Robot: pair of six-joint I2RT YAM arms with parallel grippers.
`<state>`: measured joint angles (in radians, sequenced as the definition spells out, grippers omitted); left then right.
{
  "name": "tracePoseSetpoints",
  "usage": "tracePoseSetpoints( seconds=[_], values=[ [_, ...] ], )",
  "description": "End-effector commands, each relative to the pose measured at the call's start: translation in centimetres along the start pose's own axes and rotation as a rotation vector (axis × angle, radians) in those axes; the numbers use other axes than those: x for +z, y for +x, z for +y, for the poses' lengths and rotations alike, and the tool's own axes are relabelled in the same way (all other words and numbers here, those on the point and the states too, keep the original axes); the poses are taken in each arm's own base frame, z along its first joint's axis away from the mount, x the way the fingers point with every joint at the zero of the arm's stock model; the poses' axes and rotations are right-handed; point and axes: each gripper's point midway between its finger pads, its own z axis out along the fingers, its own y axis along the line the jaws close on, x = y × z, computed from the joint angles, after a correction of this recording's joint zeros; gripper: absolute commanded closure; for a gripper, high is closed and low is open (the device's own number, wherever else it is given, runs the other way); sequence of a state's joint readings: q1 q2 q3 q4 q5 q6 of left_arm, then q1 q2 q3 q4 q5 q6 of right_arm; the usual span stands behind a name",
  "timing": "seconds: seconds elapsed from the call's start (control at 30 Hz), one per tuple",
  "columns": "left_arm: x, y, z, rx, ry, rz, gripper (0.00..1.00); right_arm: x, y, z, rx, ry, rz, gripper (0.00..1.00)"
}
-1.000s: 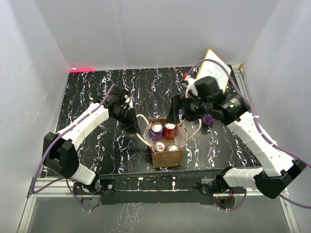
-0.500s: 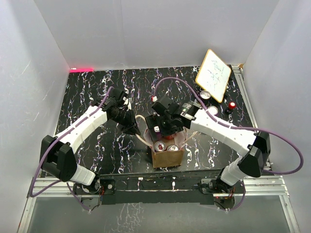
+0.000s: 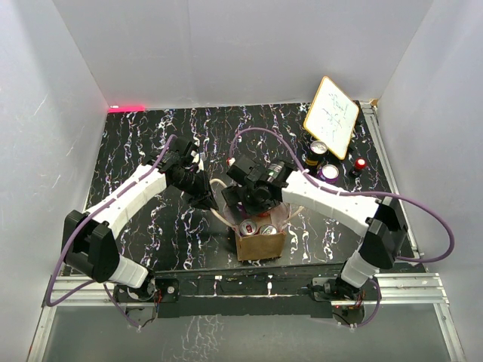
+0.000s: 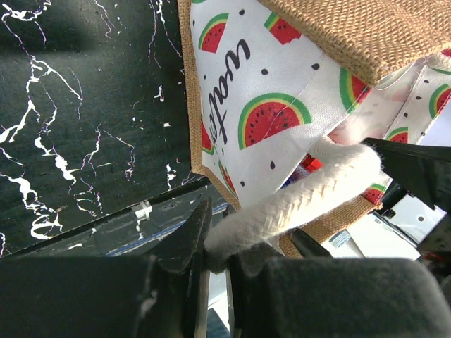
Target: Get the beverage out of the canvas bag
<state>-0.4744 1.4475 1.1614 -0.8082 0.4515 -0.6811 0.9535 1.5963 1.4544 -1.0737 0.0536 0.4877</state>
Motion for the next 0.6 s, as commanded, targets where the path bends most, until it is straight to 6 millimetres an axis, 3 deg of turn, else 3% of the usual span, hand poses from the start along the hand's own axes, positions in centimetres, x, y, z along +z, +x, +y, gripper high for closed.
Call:
tracePoseSetpoints(
  seconds=[0.0,0.37,0.57],
  values=[
    [-0.7,-0.1,-0.3,0.007,0.01,-0.024,1.0,0.7,-0.2,0.9,-0.049,-0.011,-0.008,0.09],
    [-0.4,-0.3,-0.3,0.004,0.008,-0.019,1.0,2.1,3.5,1.1,-0.106,0.023,0.077,0.18],
    [-0.3,-0.2,-0.1,0.006,0.004,-0.014,1.0,2.9,4.0,0.5,-0.115,0.051,0.079,0.19]
  ],
)
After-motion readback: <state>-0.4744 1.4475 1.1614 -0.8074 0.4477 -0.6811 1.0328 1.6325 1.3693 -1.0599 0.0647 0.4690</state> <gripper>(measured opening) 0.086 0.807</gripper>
